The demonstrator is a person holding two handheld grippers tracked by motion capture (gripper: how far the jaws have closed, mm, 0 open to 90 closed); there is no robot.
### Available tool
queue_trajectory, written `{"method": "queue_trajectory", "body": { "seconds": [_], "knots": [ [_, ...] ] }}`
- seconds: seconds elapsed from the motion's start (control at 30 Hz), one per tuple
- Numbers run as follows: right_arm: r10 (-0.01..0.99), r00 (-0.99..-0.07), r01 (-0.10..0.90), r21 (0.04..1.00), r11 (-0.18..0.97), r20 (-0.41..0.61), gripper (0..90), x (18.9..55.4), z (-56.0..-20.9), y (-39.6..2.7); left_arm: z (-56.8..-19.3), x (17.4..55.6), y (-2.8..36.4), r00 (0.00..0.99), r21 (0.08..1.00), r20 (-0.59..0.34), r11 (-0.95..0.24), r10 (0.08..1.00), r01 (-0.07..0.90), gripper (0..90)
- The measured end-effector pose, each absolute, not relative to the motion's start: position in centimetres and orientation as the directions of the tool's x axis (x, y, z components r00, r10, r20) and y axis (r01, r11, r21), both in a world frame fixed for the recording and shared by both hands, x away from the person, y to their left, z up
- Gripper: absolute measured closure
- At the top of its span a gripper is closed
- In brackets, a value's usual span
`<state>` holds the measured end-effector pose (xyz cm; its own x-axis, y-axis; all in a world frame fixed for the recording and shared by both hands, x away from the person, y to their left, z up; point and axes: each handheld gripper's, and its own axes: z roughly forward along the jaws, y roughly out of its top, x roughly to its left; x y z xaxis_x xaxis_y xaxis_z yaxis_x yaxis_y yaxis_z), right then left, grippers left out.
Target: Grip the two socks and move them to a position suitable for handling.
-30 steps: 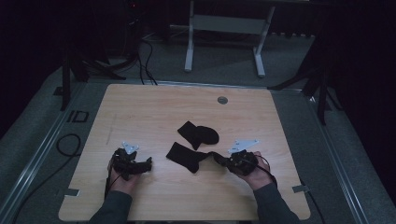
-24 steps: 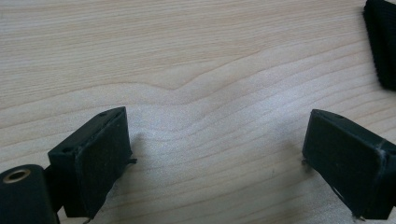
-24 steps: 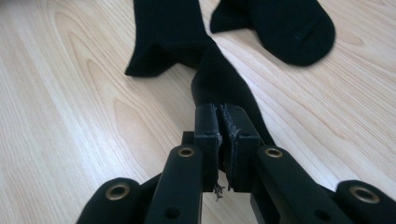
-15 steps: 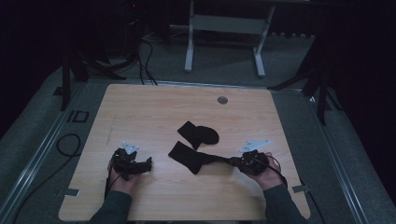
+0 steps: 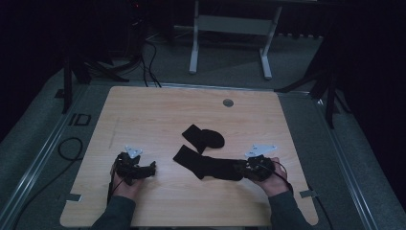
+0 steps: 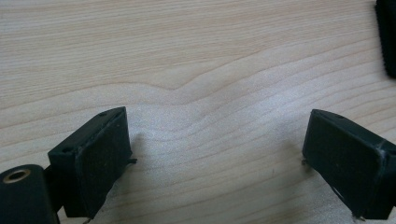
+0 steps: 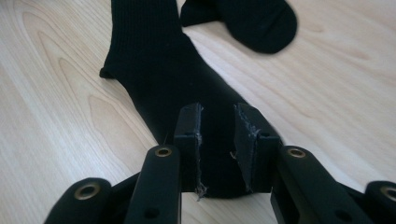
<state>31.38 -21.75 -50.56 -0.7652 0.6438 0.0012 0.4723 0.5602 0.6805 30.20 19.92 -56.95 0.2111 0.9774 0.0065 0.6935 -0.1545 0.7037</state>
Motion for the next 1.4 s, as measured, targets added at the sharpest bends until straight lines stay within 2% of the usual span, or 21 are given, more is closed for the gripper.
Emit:
{"method": "queue_trajectory", "body": {
  "seconds": [0.47,0.7,1.07,1.4],
  "knots": [
    [0.659,-0.752,0.499,0.681,0.536,0.032,61.6,32.5,-53.7,-16.3,-56.9,30.2,19.9,0.211,0.704,0.006,-0.154,0.977,0.694,8.0],
    [0.645,-0.764,0.482,0.645,0.593,-0.022,58.9,32.7,-55.2,-13.9,-57.0,30.2,19.9,0.211,0.704,0.007,-0.155,0.977,0.694,7.9],
    [0.594,-0.804,0.445,0.655,0.611,-0.007,56.7,31.5,-55.4,-12.3,-57.0,30.2,19.9,0.212,0.704,0.006,-0.155,0.977,0.693,7.9],
    [0.605,-0.795,0.468,0.672,0.574,0.037,52.9,31.8,-54.7,-12.7,-57.0,30.2,19.9,0.211,0.705,0.006,-0.154,0.978,0.692,7.9]
  ]
}}
